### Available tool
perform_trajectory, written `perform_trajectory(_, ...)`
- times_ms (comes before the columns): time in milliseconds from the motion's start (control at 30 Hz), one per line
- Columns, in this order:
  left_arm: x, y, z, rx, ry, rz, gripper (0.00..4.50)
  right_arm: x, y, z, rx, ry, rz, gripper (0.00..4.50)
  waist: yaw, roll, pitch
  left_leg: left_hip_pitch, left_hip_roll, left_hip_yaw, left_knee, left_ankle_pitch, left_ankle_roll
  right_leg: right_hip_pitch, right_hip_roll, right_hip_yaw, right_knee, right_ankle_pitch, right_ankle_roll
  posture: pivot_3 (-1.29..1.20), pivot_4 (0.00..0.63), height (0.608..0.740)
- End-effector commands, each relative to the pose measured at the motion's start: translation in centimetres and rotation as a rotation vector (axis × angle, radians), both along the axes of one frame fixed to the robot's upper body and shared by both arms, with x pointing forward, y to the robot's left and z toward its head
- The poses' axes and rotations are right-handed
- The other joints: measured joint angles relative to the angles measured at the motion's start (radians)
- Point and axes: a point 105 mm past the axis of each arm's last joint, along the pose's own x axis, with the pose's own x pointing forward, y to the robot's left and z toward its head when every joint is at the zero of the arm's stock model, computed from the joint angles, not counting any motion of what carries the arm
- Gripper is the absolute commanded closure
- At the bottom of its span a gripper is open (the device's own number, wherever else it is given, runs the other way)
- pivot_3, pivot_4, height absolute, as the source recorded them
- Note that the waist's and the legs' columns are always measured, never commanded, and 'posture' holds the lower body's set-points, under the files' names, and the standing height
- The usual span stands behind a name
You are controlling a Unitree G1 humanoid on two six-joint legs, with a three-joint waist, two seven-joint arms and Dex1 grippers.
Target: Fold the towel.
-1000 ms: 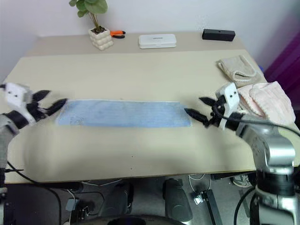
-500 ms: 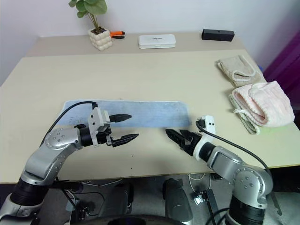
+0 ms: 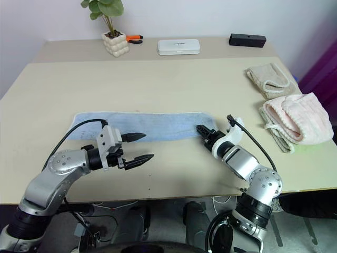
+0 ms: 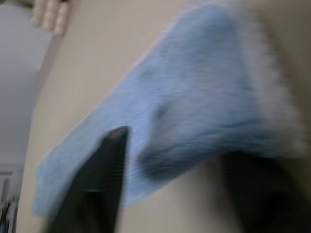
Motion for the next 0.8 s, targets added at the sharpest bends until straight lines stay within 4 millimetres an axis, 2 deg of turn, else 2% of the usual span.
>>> perform_trajectory(33, -0.4, -0.4, 0.8, -0.008, -0.036, -0.013, 0.75, 0.0, -1.3, 0.6, -0.013, -0.014, -0.059, 4.01, -0.002, 0.0, 0.0, 0.0, 0.0, 0.0, 0.0, 0.0, 0.0, 0.0, 0.0, 0.0, 0.0, 0.0, 0.0, 0.0, 0.15, 0.737)
perform_trajectory(67, -0.4, -0.5, 0.7, -0.008, -0.034, -0.015, 0.75, 0.0, -1.6, 0.9, -0.016, -0.024, -0.072, 4.45, -0.003, 0.0, 0.0, 0.0, 0.0, 0.0, 0.0, 0.0, 0.0, 0.0, 0.0, 0.0, 0.0, 0.0, 0.0, 0.0, 0.15, 0.737)
perform_trajectory(167, -0.4, -0.6, 0.5, -0.005, -0.032, -0.021, 0.75, -0.1, -2.9, 2.0, -0.05, -0.062, -0.103, 4.45, -0.001, 0.001, 0.001, 0.0, 0.0, 0.0, 0.0, 0.0, 0.0, 0.0, 0.0, 0.0, 0.0, -0.001, -0.001, 0.0, 0.15, 0.737)
perform_trajectory(333, -0.1, -0.5, 0.5, -0.005, -0.037, -0.019, 0.75, -0.5, -5.6, 4.4, -0.227, -0.134, -0.09, 4.45, -0.002, 0.002, 0.001, -0.001, 0.0, 0.0, 0.0, 0.0, 0.0, -0.001, 0.0, 0.0, -0.001, -0.001, -0.002, 0.0, 0.15, 0.737)
perform_trajectory(433, 0.2, -0.4, 0.5, -0.003, -0.044, -0.008, 0.75, -0.5, -7.0, 7.2, -0.429, -0.213, -0.013, 4.45, -0.003, 0.003, 0.001, -0.001, 0.0, 0.0, 0.0, 0.0, 0.0, -0.001, 0.0, 0.0, -0.001, -0.001, -0.002, 0.0, 0.15, 0.737)
perform_trajectory(500, 0.6, -0.1, 0.6, -0.003, -0.053, 0.012, 0.75, -0.4, -6.4, 8.7, -0.55, -0.27, 0.084, 4.45, -0.004, 0.004, 0.002, -0.001, 0.0, 0.001, 0.0, 0.0, 0.0, -0.001, 0.0, 0.001, -0.002, -0.002, -0.002, 0.0, 0.15, 0.737)
perform_trajectory(567, 1.5, 0.8, 0.8, -0.011, -0.072, 0.07, 0.75, -0.3, -4.3, 9.8, -0.679, -0.345, 0.229, 4.45, -0.012, 0.004, 0.002, -0.001, 0.0, 0.002, -0.001, 0.0, 0.001, -0.002, 0.001, 0.001, -0.002, -0.002, -0.002, 0.0, 0.15, 0.737)
perform_trajectory(633, 2.4, 2.3, 0.7, -0.004, -0.084, 0.145, 0.75, -0.5, -1.3, 10.6, -0.768, -0.432, 0.39, 4.45, -0.024, 0.003, 0.001, 0.0, 0.001, 0.001, -0.001, -0.001, 0.002, -0.002, 0.002, 0.001, -0.001, -0.001, -0.002, 0.0, 0.15, 0.737)
perform_trajectory(700, 2.8, 3.1, 0.6, 0.002, -0.091, 0.176, 0.75, -0.6, 0.0, 10.9, -0.795, -0.475, 0.464, 4.45, -0.027, 0.003, 0.001, 0.0, 0.002, 0.001, -0.001, -0.002, 0.003, -0.002, 0.003, 0.001, -0.001, -0.001, -0.002, 0.0, 0.15, 0.737)
perform_trajectory(800, 3.1, 5.4, 0.5, 0.025, -0.084, 0.246, 0.75, -1.2, 4.9, 9.9, -0.877, -0.557, 0.696, 4.45, -0.026, 0.003, 0.001, -0.001, 0.002, 0.001, -0.001, -0.002, 0.004, -0.003, 0.003, 0.001, -0.002, 0.0, 0.0, 0.0, 0.15, 0.737)
